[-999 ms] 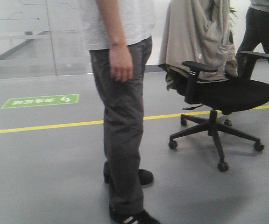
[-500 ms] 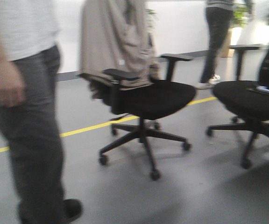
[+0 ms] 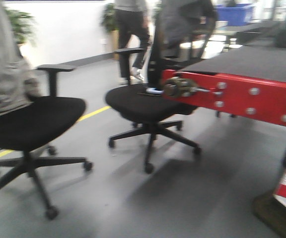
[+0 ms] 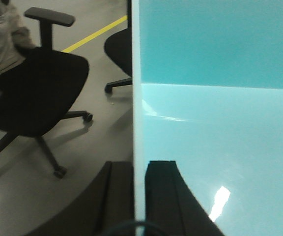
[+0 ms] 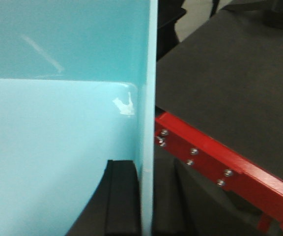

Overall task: Fetch blue bin and place on conveyor start
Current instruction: 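Hold the teal bin in both grippers while driving to the red conveyor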

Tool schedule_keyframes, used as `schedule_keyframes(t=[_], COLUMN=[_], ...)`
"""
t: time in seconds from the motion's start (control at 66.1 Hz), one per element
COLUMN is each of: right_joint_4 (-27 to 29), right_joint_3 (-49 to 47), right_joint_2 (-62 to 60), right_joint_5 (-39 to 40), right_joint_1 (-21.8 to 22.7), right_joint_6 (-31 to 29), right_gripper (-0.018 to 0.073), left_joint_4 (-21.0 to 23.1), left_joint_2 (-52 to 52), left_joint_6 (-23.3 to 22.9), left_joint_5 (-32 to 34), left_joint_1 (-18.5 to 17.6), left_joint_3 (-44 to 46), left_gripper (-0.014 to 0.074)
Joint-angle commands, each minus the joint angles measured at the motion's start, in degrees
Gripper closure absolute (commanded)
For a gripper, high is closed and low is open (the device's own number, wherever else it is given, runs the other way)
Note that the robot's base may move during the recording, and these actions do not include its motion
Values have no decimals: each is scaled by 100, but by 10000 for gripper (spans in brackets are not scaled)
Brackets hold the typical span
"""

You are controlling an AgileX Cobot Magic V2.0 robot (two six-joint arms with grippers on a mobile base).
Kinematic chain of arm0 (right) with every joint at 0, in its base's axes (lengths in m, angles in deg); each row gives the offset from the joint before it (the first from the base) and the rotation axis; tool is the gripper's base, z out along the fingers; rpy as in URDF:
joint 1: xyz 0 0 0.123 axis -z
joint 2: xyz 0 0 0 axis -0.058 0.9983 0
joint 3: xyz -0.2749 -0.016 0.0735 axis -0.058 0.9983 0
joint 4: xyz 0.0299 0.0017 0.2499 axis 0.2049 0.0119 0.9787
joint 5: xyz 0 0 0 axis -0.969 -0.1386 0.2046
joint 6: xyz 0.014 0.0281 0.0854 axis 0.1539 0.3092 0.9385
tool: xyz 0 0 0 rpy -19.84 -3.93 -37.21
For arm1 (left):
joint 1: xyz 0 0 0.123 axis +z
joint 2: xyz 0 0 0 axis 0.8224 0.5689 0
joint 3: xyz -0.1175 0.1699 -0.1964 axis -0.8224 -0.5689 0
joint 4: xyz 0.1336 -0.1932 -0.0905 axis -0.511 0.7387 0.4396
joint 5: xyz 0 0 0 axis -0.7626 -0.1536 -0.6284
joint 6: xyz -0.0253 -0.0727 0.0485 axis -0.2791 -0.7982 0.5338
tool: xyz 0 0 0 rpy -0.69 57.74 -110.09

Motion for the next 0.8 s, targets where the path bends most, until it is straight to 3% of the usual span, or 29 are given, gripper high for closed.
schedule_keyframes(t=[0.0,0.787], right_joint_4=[-101,-101], right_joint_3=[-25,-25], right_joint_2=[-37,-37], right_joint_5=[257,280], right_joint_1=[-27,-27], right_joint_6=[-31,-31], right_gripper=[721,721], left_joint_4=[-195,-296], left_joint_2=[-40,-40], left_joint_6=[-4,-4], left_joint_5=[302,302], left_joint_1=[-67,-67], left_joint_3=[57,57], left_gripper=[708,708])
